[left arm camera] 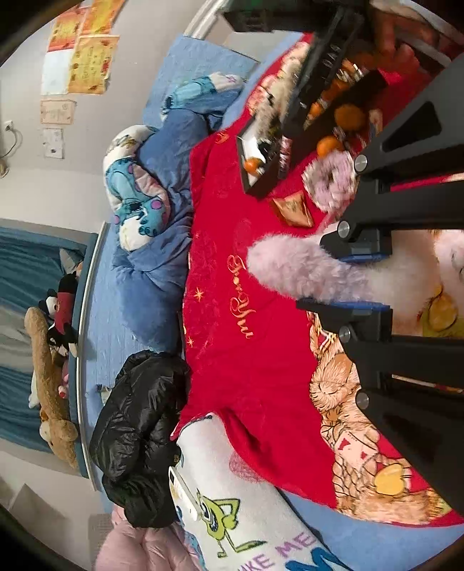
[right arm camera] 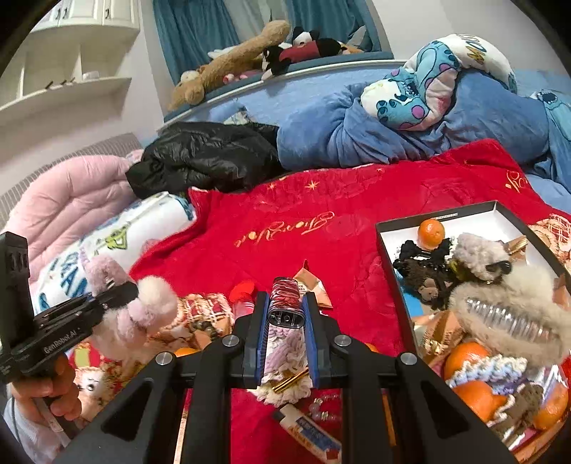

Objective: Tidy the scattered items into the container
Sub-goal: 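Carry the pink clip and red tube over the tray with both grippers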

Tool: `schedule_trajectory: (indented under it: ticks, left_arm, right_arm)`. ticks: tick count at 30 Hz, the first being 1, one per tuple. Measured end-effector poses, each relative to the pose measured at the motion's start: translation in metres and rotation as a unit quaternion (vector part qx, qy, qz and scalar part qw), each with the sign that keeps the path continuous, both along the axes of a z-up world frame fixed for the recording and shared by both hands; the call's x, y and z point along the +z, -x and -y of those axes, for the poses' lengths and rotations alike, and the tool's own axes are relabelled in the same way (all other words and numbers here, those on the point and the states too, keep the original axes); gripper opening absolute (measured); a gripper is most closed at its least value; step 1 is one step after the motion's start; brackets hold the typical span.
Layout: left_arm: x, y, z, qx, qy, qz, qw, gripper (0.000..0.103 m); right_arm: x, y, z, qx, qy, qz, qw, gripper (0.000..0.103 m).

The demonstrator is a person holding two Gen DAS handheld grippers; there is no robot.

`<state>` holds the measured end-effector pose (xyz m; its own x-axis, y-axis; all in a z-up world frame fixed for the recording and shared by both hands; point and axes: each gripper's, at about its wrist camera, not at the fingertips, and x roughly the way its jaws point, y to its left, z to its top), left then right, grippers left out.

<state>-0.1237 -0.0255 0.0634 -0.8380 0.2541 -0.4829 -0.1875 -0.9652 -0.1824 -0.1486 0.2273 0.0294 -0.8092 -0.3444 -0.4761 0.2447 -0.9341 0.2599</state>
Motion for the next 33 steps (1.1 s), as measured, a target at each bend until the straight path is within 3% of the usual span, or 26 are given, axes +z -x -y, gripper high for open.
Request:
schedule_trajectory:
  ticks: [7,12,16,25,33]
  left_arm:
    - [0.025,-0.037,-0.026,0.001,-0.018,-0.007,0.9998,0.017]
    - [0.016,-0.061,-0.064,-0.010,0.001,-0.010,0.9999,0.017]
    - [0.004,-0.066,-0.096,-0.030,0.027,0.000,0.9992,0.017]
    - [0.005,-0.062,-0.186,-0.100,-0.001,0.004,0.9949,0.017]
    - [0.022,-0.065,-0.254,-0.140,0.003,-0.021,0.9900,0.017]
  right_arm:
    - [0.008,-0.020,-0.021,-0.011,0.043,-0.003,0.999,0.018]
    - [0.017,-0.035,-0.038,-0.017,0.022,-0.019,0.999,0.018]
    - [0.022,-0.052,-0.068,-0.031,0.008,-0.028,0.999,0.018]
    - [0.030,-0.084,-0.160,-0.095,-0.004,-0.034,0.995,0.018]
    - [0.028,-0.097,-0.210,-0.130,0.008,-0.027,0.991,0.018]
